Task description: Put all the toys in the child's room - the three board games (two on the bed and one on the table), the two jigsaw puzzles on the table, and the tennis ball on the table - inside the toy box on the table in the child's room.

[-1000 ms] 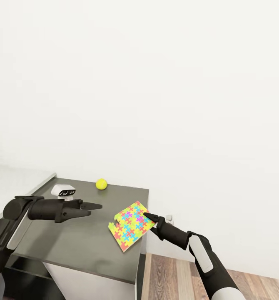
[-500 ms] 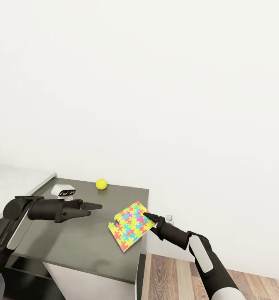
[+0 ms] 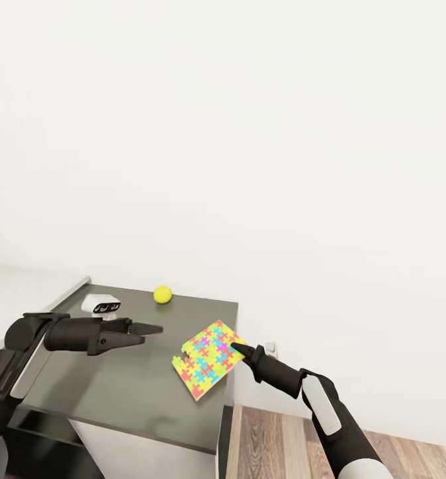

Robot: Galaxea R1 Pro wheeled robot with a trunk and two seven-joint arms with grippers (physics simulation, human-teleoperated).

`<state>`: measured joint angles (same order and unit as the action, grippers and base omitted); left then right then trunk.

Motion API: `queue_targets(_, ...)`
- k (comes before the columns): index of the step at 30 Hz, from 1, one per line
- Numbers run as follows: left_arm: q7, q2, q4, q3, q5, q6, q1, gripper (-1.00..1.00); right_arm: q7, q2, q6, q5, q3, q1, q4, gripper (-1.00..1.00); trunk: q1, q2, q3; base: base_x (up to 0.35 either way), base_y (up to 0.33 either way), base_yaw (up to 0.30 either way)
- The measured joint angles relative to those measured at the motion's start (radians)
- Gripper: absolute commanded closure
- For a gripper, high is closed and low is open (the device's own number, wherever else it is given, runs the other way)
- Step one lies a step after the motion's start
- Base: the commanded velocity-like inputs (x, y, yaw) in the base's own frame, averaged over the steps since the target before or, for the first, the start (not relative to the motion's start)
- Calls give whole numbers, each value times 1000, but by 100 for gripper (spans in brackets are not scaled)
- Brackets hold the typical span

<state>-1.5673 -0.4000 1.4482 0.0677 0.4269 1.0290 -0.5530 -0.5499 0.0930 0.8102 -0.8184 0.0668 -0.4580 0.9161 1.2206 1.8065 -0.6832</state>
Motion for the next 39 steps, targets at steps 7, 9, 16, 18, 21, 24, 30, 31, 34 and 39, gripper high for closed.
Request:
queue_targets(7, 0, -1, 0, 0, 0, 2, 0, -100, 0, -1, -2, 4, 0, 0, 0, 100, -27, -49, 22, 0, 0, 0)
queue_targets(9, 0, 0, 0, 0, 0, 2, 0, -100, 0, -1, -4, 4, 0, 0, 0, 100, -35, -63, 28, 0, 0, 0)
queue_targets(16, 0, 0, 0, 1, 0, 2, 0, -100, -1, -1, -7, 10, -1, 0, -1, 100, -61, -112, 50, 0, 0, 0)
queue_targets(18, 0, 0, 0, 1, 0, 2, -1, -100, -2, -1, -6, 8, -1, 1, 0, 100, -69, -126, 56, 0, 0, 0)
queue_targets(21, 0, 1, 0, 1, -1, 2, -2, -100, -1, -1, -7, 6, -2, 1, 0, 100, -81, -147, 66, 0, 0, 0)
queue_targets(24, 0, 1, -1, 1, -1, 3, -5, -100, -1, -1, -7, 5, -1, 1, 0, 100, -92, -168, 75, 0, 0, 0)
queue_targets(30, 0, 1, -1, 1, 0, 5, -7, -100, -1, -2, -7, 4, 1, 3, 1, 100, -115, -210, 94, 0, 0, 0)
queue_targets(31, 0, 1, -1, 1, 0, 5, -8, -100, -1, -2, -7, 4, 1, 3, 1, 100, -119, -217, 97, 0, 0, 0)
queue_targets(34, 0, 1, -1, 1, 0, 4, -9, -100, -1, -2, -6, 4, 3, 3, 2, 100, -130, -238, 107, 0, 0, 0)
queue_targets(39, 0, 0, -3, 1, 0, 3, -10, -100, -2, -2, -20, 4, 26, 8, 2, 100, -150, -273, 122, 0, 0, 0)
